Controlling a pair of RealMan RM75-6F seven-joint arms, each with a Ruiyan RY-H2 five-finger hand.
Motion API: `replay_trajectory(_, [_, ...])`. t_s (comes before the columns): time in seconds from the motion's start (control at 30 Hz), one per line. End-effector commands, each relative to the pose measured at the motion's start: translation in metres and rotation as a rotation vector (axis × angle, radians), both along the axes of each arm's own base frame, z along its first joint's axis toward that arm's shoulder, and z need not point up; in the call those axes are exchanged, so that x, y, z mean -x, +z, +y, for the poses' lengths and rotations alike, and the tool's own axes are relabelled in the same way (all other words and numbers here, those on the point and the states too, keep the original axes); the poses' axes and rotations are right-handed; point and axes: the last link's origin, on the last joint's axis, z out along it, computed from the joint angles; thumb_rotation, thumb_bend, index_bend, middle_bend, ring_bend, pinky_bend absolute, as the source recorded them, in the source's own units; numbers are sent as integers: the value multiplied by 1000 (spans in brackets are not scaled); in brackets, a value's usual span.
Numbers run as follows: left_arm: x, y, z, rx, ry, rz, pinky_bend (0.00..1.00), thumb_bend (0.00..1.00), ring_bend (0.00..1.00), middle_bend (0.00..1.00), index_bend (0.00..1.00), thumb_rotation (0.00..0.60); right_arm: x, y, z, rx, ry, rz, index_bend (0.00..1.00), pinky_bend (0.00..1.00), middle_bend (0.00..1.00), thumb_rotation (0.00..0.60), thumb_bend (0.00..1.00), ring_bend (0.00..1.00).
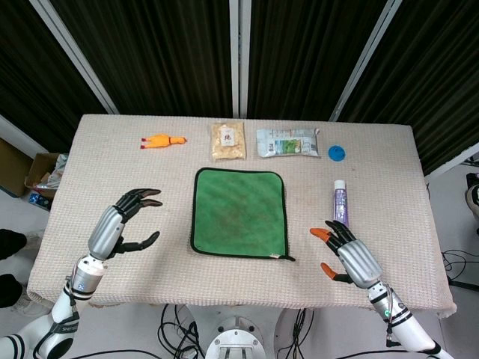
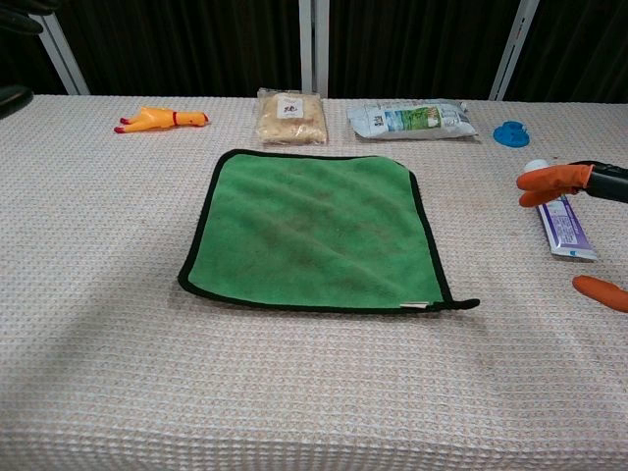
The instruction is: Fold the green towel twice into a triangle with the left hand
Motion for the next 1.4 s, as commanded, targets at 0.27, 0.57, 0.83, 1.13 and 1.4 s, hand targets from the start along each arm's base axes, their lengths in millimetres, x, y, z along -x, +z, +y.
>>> replay_trajectory(0.27, [5,2,1,-6,14,29,185,285,176,187,295,600,1,5,-1,28,-3,-15,158,56,173,600,299,0])
replay_trajectory(0.57, [55,-12,-12,-18,158,370,185,284,175,193,328,600,10,60,0,259,58,17,236,118,204,600,308,4])
replay_trajectory(0.83, [52,-51,-27,44,117,479,148,285,174,194,375,600,6,95,-4,385,67,79,236,118,195,600,308,4])
replay_trajectory(1.13, [31,-90,-21,103,49,587,147,284,174,195,370,600,1,92,-4,395,72,58,236,119,183,600,308,3])
replay_trajectory(1.4, [8,-115,-13,109,12,593,147,284,174,195,375,600,4,89,-4,396,62,45,236,119,178,600,308,0])
